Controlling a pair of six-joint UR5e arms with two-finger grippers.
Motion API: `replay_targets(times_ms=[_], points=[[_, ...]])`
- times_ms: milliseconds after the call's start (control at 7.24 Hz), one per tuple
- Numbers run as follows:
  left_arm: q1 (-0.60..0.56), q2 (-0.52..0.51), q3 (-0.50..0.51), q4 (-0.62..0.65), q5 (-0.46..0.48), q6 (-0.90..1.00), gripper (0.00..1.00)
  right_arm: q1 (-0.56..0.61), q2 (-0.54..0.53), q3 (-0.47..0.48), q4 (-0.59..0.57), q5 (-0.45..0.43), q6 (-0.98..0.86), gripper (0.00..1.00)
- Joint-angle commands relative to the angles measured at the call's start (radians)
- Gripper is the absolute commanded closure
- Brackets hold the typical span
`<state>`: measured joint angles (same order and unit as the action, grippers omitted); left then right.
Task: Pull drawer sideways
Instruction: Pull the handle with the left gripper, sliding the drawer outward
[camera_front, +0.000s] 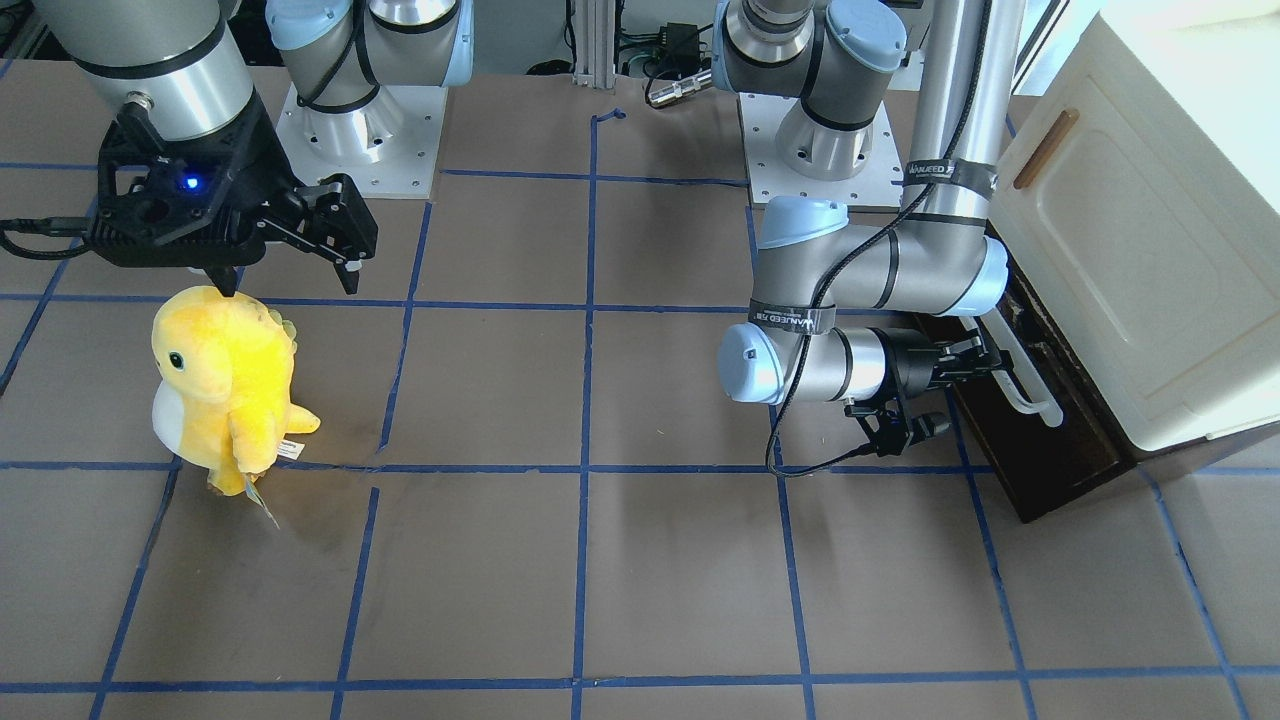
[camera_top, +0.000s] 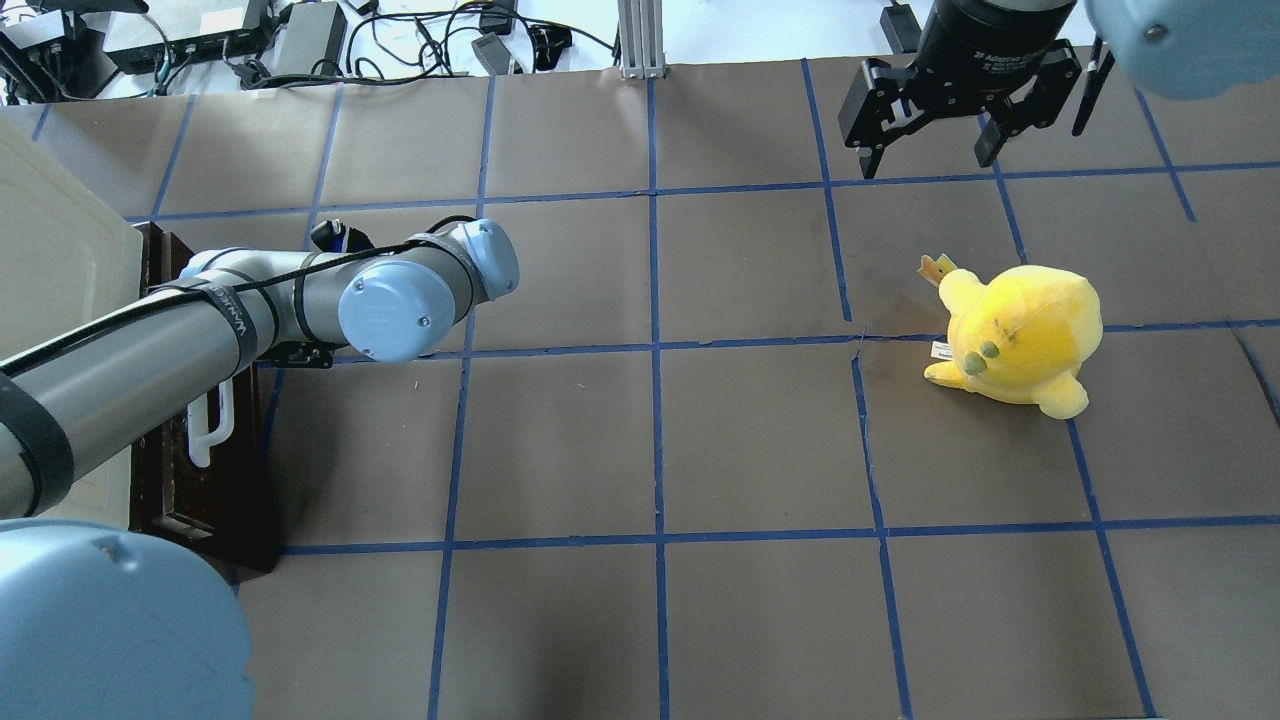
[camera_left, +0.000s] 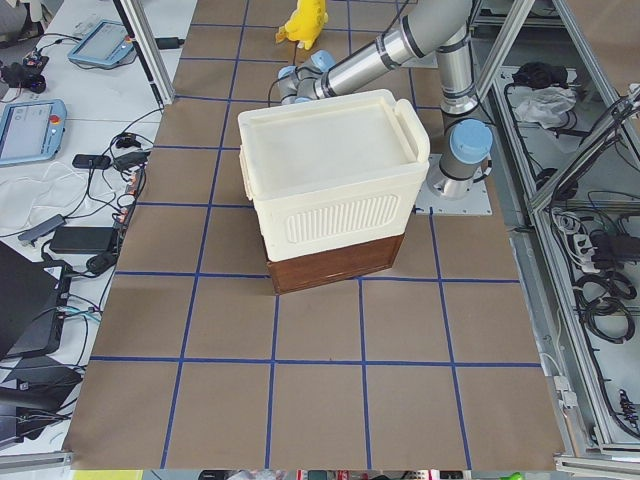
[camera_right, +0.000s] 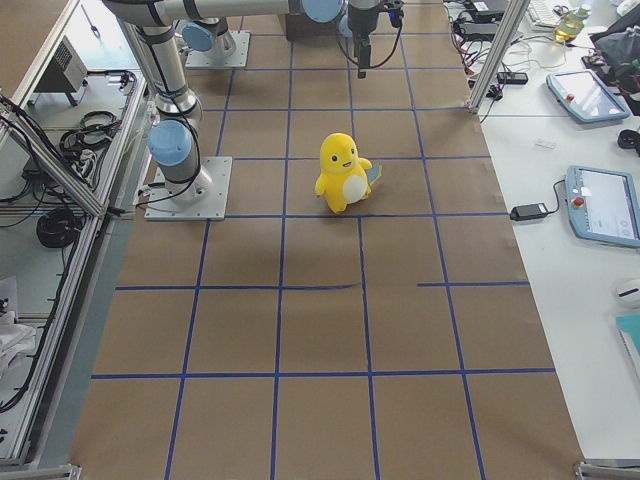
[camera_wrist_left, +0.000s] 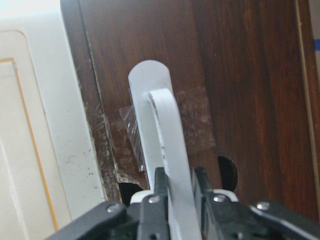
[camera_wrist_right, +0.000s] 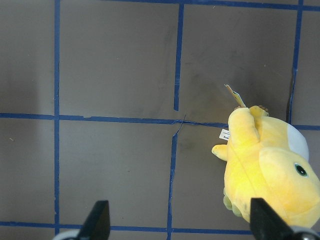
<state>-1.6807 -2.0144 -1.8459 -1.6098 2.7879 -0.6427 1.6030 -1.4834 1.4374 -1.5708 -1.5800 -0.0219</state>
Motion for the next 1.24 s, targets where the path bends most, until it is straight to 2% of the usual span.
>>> replay_targets(times_ms=[0,414,552,1105], points=[[-0.013,-0.006,0.008,0.005,-0.022,0.006,0.77,0.000,0.000,0.000,0.000,0.000,-0.001,0.00],[-0.025,-0.012,0.016,0.008,-0.028,0.006,0.77,0.000,0.000,0.000,0.000,0.000,0.000,0.00],[-0.027,-0.017,0.033,0.008,-0.065,0.008,0.77,0.000,0.000,0.000,0.000,0.000,0.000,0.00],[-0.045,-0.029,0.043,0.005,-0.067,0.008,0.77,0.000,0.000,0.000,0.000,0.000,0.000,0.00]])
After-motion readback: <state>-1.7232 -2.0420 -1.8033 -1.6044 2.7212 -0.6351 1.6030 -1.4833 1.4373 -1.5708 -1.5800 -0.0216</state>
